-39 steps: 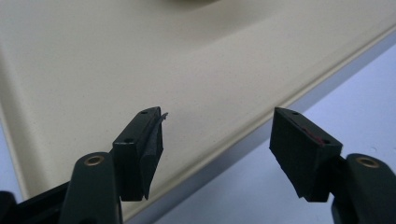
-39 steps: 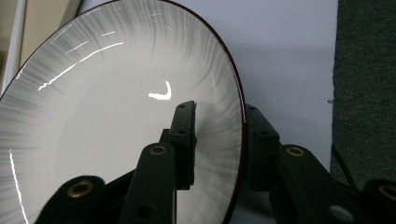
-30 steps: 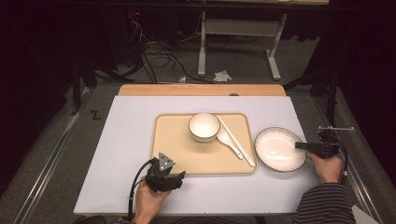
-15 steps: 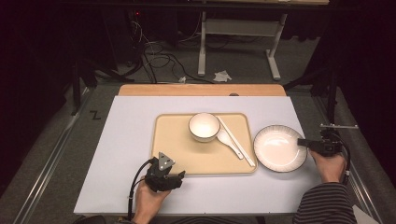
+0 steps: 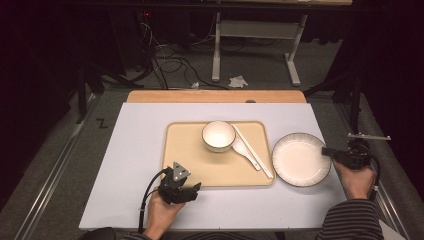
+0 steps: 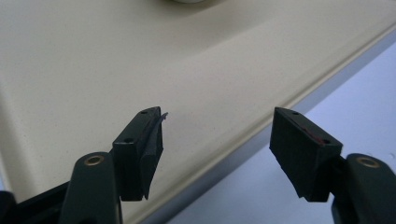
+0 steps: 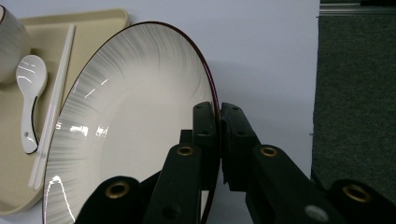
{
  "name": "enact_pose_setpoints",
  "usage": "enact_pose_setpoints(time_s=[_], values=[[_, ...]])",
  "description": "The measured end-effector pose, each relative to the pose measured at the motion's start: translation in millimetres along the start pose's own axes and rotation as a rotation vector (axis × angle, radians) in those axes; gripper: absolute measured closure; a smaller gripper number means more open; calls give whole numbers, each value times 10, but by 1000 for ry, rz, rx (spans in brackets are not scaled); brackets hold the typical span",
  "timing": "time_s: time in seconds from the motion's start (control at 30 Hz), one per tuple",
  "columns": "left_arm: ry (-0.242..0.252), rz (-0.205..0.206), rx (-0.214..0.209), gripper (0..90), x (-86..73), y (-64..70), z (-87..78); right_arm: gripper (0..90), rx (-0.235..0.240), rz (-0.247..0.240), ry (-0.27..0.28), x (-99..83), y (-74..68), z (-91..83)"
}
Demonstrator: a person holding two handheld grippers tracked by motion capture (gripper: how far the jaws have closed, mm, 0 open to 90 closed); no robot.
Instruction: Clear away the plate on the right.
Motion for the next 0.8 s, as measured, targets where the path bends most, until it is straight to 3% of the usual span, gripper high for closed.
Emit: enact_pose_setpoints(time_s=[0.17, 0.8], values=[[-8, 2, -9, 348, -9, 18, 24, 874, 29, 21, 26, 9, 2, -79], [-30, 3, -49, 347, -16, 78, 100, 870, -32, -48, 80, -1, -102, -312]])
Point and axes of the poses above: each handheld gripper's, and its own axes: z roughly forward along the jaws, x roughly out of its top, y roughly to its right, the point moved 7 cm from there along z, roughly forward along the jaws, and after that the axes turned 10 degrees about -x, right-handed, at the moved point
